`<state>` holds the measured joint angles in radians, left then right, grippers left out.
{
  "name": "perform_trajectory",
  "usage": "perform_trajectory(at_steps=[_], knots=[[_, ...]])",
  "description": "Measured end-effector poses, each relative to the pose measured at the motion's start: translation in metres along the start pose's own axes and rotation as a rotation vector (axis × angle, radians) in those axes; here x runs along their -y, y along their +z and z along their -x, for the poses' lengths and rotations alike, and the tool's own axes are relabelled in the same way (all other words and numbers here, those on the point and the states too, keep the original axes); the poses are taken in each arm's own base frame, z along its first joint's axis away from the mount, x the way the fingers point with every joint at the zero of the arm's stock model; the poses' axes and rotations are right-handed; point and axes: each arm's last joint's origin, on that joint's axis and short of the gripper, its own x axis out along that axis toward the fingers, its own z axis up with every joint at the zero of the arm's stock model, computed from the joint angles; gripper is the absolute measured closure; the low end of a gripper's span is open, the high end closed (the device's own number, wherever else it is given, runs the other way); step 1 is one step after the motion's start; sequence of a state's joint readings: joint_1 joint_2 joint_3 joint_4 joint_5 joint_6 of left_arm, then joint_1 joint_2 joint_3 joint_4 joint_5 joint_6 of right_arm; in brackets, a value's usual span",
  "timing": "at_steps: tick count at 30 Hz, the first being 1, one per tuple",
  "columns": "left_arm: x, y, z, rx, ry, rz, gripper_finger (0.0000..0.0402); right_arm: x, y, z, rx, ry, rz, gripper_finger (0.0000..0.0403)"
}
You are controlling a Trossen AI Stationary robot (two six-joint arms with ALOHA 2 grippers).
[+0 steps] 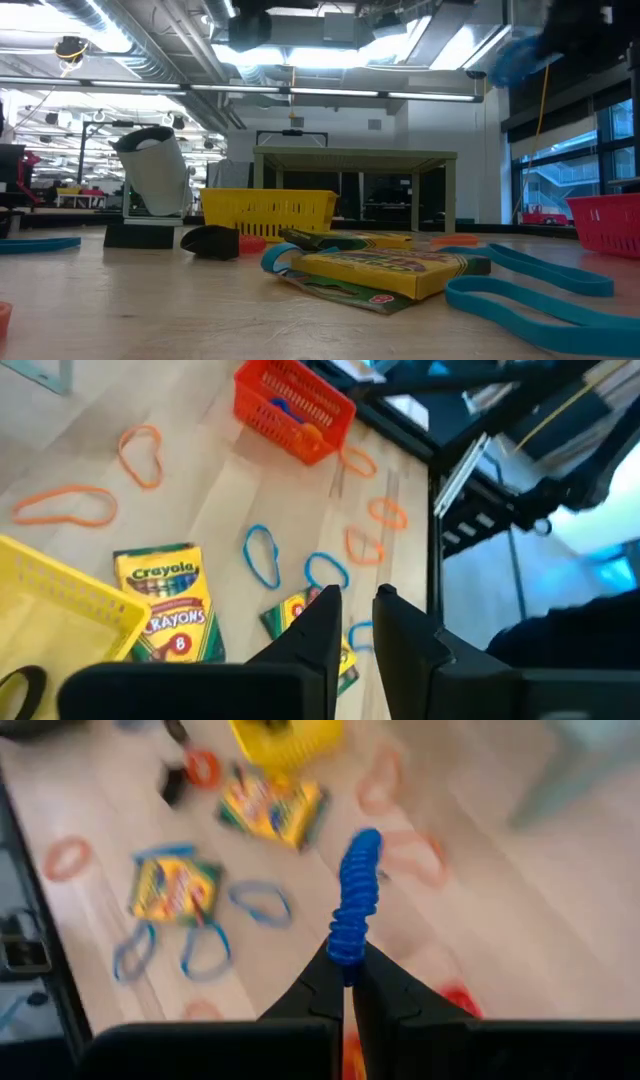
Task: Pick & Place Office Desk Supplies
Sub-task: Put the blue spring keychain into the red bin
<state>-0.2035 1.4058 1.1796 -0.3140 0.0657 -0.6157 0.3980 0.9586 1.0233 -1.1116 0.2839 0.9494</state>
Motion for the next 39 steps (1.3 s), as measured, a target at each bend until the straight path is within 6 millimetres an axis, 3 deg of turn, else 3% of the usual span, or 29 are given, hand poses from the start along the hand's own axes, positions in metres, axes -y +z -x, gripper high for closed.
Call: perform_trajectory(at_steps=[11, 19, 30, 39], knots=[[-0.003, -0.025, 0.001, -0.174, 0.158, 0.014, 0.0354, 0.006, -0.037, -0.003, -0.241, -0.102, -0.092, 0.0396], [0.000, -0.028, 0.001, -0.168, 0.176, 0.000, 0.0354, 0.009, -0.073, -0.033, -0.342, -0.128, -0.156, 0.0396], [0.000, -0.029, 0.001, -0.163, 0.180, 0.015, 0.0354, 0.017, -0.098, -0.071, -0.383, -0.095, -0.218, 0.0394], [0.001, -0.029, 0.001, -0.163, 0.180, 0.040, 0.0354, 0.016, -0.098, -0.070, -0.396, -0.084, -0.193, 0.0273]])
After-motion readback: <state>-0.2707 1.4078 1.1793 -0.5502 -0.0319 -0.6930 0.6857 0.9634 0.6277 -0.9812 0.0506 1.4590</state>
